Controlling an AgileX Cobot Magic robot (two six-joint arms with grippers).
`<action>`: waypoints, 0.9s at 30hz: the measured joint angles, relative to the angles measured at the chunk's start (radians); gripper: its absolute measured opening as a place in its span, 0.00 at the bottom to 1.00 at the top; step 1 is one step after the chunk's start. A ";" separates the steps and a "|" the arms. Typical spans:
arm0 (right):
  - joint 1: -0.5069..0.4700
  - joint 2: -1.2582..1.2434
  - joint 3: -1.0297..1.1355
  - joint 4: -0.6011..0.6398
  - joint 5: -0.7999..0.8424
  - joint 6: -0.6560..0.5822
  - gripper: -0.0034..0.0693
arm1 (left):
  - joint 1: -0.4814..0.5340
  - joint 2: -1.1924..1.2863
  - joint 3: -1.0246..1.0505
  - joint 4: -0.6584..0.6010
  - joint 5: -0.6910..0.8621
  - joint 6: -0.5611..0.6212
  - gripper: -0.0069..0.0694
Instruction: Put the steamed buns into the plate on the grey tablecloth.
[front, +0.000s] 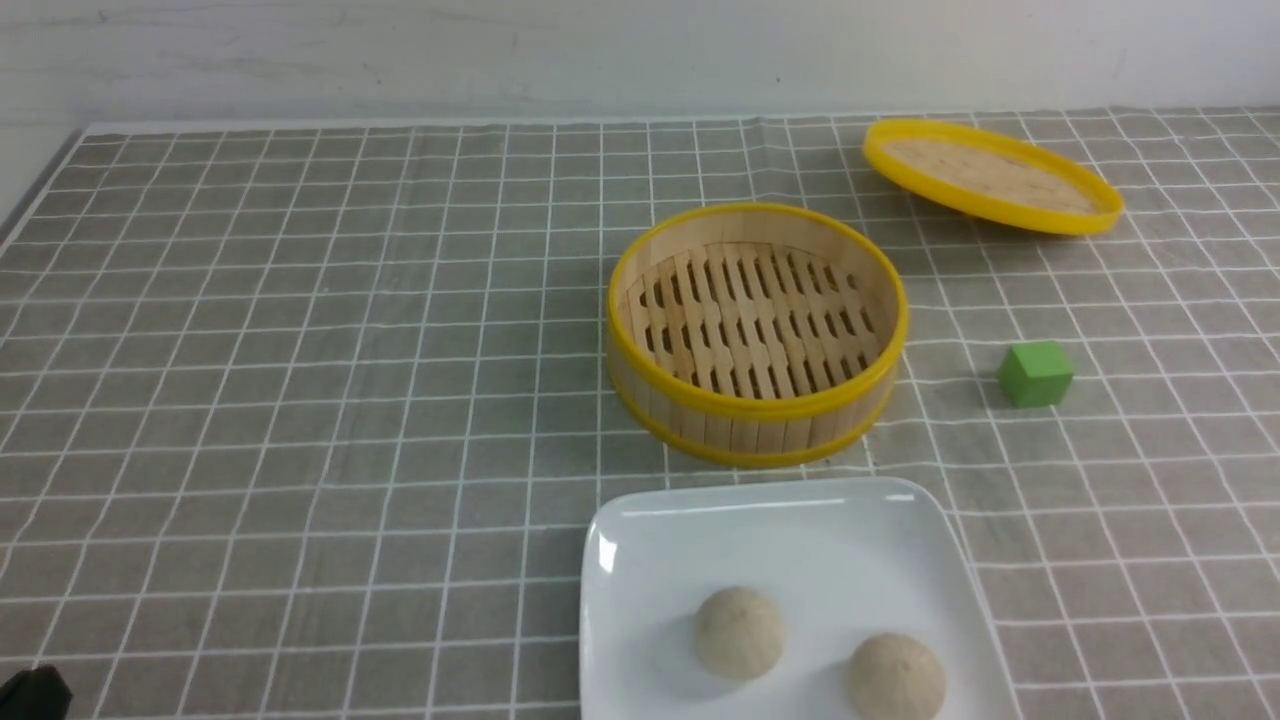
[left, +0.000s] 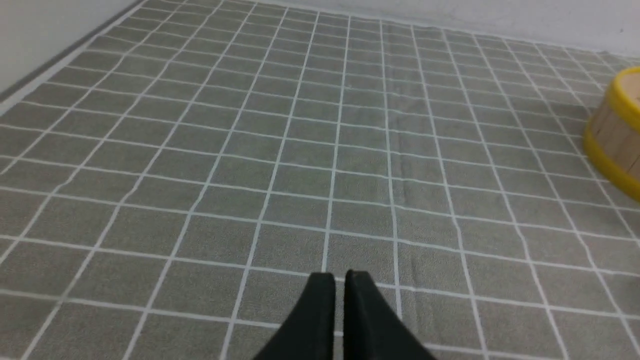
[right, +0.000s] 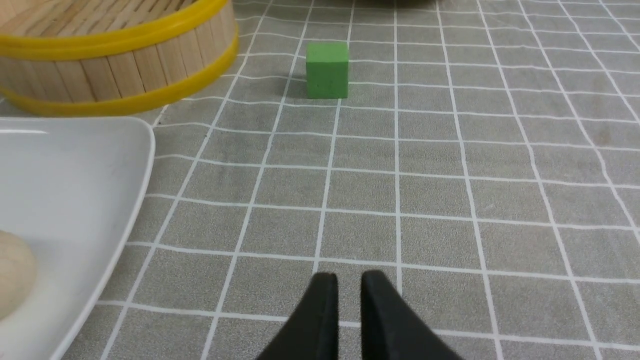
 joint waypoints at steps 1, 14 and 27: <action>0.000 0.000 0.000 0.000 0.000 0.000 0.18 | 0.000 0.000 0.000 0.006 0.016 0.001 0.16; 0.000 0.000 0.000 0.000 0.000 0.000 0.21 | 0.000 0.000 -0.001 0.015 0.075 0.002 0.18; 0.000 0.000 0.000 0.000 0.000 0.000 0.23 | 0.000 0.000 -0.002 0.017 0.078 0.002 0.19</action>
